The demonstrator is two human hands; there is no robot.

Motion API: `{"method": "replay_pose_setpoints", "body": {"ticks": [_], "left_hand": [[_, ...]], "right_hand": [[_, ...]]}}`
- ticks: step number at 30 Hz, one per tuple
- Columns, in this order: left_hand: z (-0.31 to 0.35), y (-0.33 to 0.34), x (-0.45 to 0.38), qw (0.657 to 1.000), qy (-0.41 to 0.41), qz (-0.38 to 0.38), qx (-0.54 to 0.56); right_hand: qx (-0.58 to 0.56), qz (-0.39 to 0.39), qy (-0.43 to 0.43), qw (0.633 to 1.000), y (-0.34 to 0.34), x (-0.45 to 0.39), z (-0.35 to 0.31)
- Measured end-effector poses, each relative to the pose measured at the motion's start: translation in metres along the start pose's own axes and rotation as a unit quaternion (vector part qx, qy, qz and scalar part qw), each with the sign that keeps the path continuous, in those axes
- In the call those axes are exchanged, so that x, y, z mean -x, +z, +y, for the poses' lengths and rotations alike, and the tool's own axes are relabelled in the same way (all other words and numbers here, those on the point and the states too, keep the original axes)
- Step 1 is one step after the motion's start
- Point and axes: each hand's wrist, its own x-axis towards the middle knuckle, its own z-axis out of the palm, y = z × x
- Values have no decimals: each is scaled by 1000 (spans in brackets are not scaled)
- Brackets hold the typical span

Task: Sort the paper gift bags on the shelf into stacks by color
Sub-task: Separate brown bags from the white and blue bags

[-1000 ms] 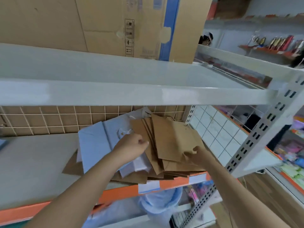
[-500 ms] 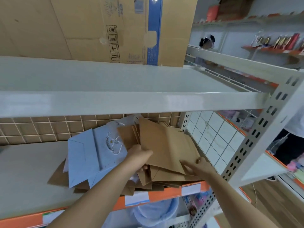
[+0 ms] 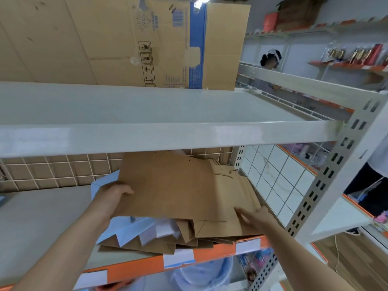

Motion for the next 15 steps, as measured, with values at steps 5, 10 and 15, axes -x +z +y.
{"method": "replay_pose_setpoints", "body": {"ticks": [5, 10, 15], "left_hand": [[-8, -5, 1, 1000, -11, -7, -9], [-9, -12, 2, 1000, 14, -19, -19], [-12, -21, 7, 999, 41, -20, 15]], "right_hand": [[-24, 0, -11, 1000, 1, 3, -6], [38, 40, -11, 998, -1, 4, -5], [-51, 70, -40, 995, -8, 5, -6]]}}
